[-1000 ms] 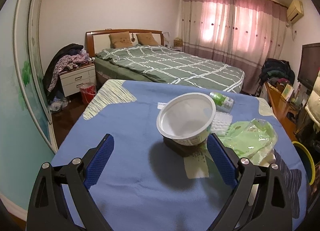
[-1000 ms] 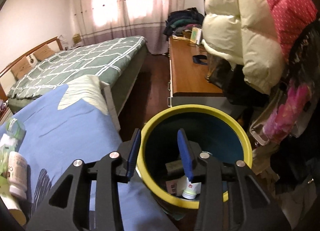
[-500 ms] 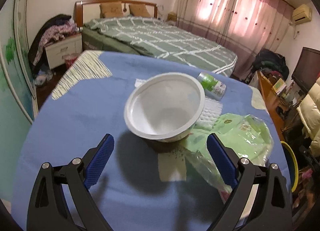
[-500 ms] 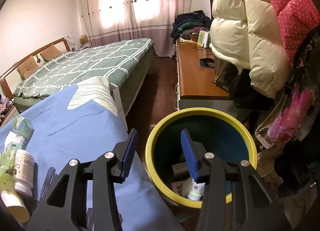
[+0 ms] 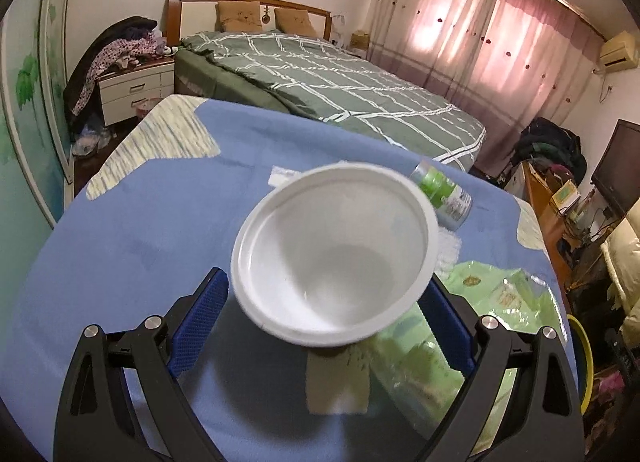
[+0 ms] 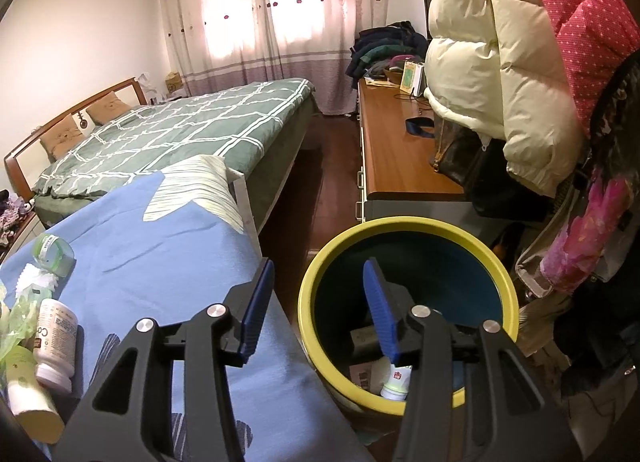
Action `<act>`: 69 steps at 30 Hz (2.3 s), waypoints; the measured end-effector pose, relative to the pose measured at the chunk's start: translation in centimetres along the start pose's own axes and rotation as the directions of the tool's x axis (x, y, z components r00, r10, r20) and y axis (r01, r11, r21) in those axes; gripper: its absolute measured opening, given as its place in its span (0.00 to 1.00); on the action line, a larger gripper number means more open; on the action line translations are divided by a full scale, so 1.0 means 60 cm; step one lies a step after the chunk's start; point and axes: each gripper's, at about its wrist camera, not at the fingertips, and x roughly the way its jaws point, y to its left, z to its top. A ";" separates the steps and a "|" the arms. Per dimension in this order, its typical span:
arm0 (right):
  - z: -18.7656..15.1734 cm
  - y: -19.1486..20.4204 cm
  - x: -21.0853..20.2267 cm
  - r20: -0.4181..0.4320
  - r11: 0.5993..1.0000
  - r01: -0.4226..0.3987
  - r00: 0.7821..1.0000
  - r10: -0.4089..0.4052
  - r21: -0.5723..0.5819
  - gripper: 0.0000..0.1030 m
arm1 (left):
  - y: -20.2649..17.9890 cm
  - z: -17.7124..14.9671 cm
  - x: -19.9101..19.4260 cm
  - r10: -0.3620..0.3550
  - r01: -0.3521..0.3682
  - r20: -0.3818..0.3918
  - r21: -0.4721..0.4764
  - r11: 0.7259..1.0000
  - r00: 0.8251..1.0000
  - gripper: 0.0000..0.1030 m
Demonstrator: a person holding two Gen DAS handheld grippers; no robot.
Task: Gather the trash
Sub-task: 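Grasp the white plastic bowl with the left gripper, then carry the bowl over the yellow bin and release it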
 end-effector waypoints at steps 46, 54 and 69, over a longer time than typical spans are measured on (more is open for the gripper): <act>-0.028 -0.165 -0.106 -0.001 0.999 -0.042 0.999 0.042 -0.007 0.45 | -0.404 -0.092 -0.194 -0.341 0.336 -0.071 0.440 0.833 0.937 0.86; -0.050 -0.244 -0.125 0.000 1.000 0.016 1.000 -0.016 0.024 0.49 | -0.564 -0.163 -0.173 -0.393 0.423 -0.173 0.515 0.746 0.903 0.86; -0.061 -0.316 -0.115 -0.019 0.992 0.053 0.998 -0.052 0.114 0.55 | -0.744 -0.253 -0.064 -0.344 0.478 -0.334 0.565 0.672 0.878 0.92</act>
